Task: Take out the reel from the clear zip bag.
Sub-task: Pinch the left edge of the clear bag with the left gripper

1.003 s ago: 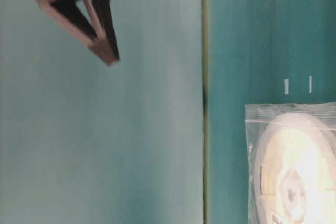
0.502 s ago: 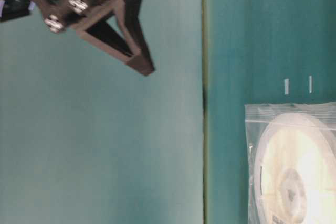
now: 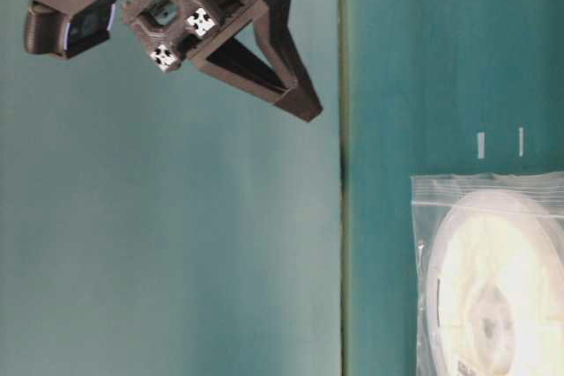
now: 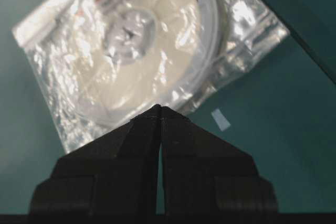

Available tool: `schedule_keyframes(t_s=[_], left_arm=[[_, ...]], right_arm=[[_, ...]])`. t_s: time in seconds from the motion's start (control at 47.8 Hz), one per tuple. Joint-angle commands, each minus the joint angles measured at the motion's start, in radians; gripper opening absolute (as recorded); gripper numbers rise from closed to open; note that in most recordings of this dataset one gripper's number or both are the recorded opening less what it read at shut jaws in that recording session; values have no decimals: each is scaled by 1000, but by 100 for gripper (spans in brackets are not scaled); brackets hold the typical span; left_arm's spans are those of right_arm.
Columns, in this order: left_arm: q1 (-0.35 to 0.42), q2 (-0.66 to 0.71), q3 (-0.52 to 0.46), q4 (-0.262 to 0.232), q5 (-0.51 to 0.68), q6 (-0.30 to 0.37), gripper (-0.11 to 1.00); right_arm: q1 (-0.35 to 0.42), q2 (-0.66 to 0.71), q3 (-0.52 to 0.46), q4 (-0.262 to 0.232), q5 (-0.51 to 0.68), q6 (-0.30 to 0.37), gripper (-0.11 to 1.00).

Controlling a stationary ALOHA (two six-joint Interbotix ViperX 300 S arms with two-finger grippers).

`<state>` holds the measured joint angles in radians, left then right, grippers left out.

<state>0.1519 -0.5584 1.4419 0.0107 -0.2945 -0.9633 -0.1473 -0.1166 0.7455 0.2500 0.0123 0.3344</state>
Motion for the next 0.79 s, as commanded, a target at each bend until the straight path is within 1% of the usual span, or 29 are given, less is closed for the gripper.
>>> schedule_keyframes(t_s=[0.0, 0.105, 0.355, 0.439, 0.502, 0.585, 0.732, 0.773], left_arm=[[15, 29, 8, 2, -66, -2, -1], [18, 71, 9, 2, -110, -2, -1], [18, 195, -21, 2, -169, -2, -1], [18, 242, -40, 2, -187, -2, 4], [18, 267, -49, 2, -196, -2, 11], [18, 284, -49, 0, -196, -3, 28], [18, 275, -49, 0, -196, -3, 72], [18, 270, -51, 0, -196, -5, 82]], right_arm=[[-6, -6, -8, 3, 2, 9, 0], [-8, -6, -8, 3, 3, 9, 0], [-8, -6, -9, 5, 2, 9, 0], [-8, -5, -9, 3, 2, 9, 0], [-8, -6, -8, 3, 2, 9, 0], [-8, -6, -8, 3, 3, 11, 0], [-8, -6, -8, 5, 23, 11, 0], [-8, -6, -8, 6, 28, 11, 0]])
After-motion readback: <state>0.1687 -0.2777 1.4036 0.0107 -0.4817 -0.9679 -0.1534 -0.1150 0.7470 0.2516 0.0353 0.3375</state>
